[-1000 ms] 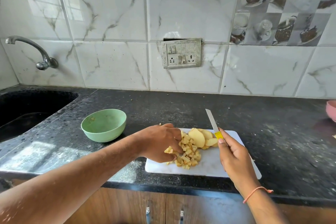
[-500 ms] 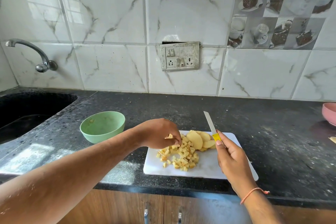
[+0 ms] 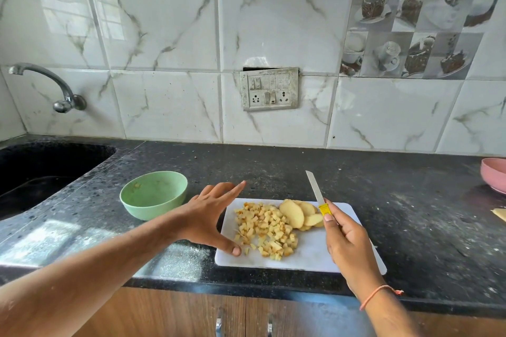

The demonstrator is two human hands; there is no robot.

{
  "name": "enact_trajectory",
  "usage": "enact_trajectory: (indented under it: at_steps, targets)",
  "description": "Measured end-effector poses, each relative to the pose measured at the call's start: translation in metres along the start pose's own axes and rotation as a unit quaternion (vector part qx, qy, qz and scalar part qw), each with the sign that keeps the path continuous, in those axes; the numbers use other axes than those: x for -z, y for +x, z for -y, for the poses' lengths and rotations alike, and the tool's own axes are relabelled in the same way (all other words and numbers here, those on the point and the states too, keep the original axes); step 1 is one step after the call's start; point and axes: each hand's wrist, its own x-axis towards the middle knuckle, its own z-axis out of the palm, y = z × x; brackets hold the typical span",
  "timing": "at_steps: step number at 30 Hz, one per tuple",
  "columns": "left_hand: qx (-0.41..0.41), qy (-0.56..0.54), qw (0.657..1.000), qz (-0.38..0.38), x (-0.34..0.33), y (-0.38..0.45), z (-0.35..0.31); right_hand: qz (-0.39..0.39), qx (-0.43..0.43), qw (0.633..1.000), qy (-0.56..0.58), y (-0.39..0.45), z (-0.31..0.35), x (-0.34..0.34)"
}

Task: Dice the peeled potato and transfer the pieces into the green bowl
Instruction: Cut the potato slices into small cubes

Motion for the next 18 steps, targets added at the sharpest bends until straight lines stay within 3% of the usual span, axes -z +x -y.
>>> enact_trajectory:
  at_steps: [10, 15, 18]
  targets:
    - [-0.018, -0.045, 0.997, -0.057, -0.018, 0.045, -0.014, 0.000, -0.002, 1.000, -0.005, -0.002, 0.004, 0.000]
    - [-0.070, -0.109, 0.991, -0.039, -0.007, 0.055, -0.033, 0.001, -0.001, 1.000, 0.000, -0.003, 0.009, 0.002]
    - [-0.063, -0.074, 0.995, -0.030, -0.001, 0.048, -0.057, 0.003, -0.002, 1.000, 0.002, -0.003, 0.009, 0.002]
